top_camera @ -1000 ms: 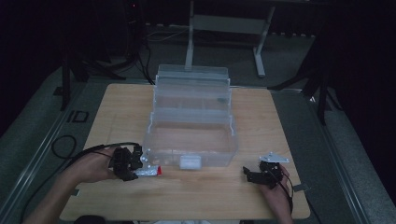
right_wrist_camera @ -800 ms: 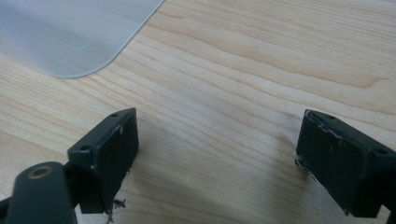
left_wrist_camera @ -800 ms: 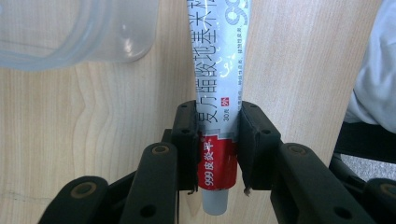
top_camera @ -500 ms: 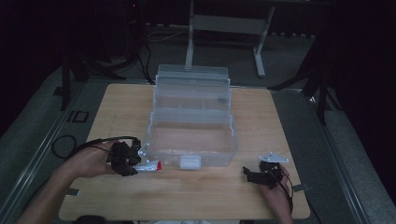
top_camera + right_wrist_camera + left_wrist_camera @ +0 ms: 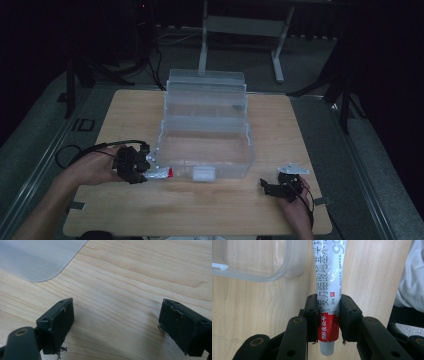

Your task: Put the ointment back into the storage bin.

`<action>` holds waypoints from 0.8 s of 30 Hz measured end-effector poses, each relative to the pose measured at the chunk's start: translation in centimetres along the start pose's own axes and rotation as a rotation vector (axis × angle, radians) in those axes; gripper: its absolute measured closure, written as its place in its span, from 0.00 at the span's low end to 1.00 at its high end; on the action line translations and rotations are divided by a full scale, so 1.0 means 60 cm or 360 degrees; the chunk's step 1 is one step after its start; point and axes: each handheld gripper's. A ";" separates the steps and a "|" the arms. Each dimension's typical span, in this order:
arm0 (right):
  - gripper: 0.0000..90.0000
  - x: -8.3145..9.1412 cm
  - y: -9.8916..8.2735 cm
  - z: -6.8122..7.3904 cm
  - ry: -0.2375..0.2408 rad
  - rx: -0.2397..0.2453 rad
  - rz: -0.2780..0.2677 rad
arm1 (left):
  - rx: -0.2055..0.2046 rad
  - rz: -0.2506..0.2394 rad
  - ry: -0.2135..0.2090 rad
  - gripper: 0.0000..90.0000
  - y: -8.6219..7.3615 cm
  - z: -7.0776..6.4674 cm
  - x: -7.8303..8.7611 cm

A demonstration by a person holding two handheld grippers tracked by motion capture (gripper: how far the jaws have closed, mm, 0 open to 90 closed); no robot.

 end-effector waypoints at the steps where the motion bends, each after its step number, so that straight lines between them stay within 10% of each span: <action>1: 0.14 0.000 0.000 0.000 0.0000 0.0000 0.0000 | -0.0004 0.0000 0.0005 0.79 0.001 0.001 0.002; 24: 0.14 0.000 0.000 0.000 0.0000 -0.0001 0.0001 | -0.0025 -0.0069 0.0037 0.79 0.020 0.017 0.045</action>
Point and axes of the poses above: each handheld gripper's, and its own axes: x roughly backward along the jaws, y roughly out of its top, z roughly to its left, and after that the axes turned 14 degrees about x, right-handed
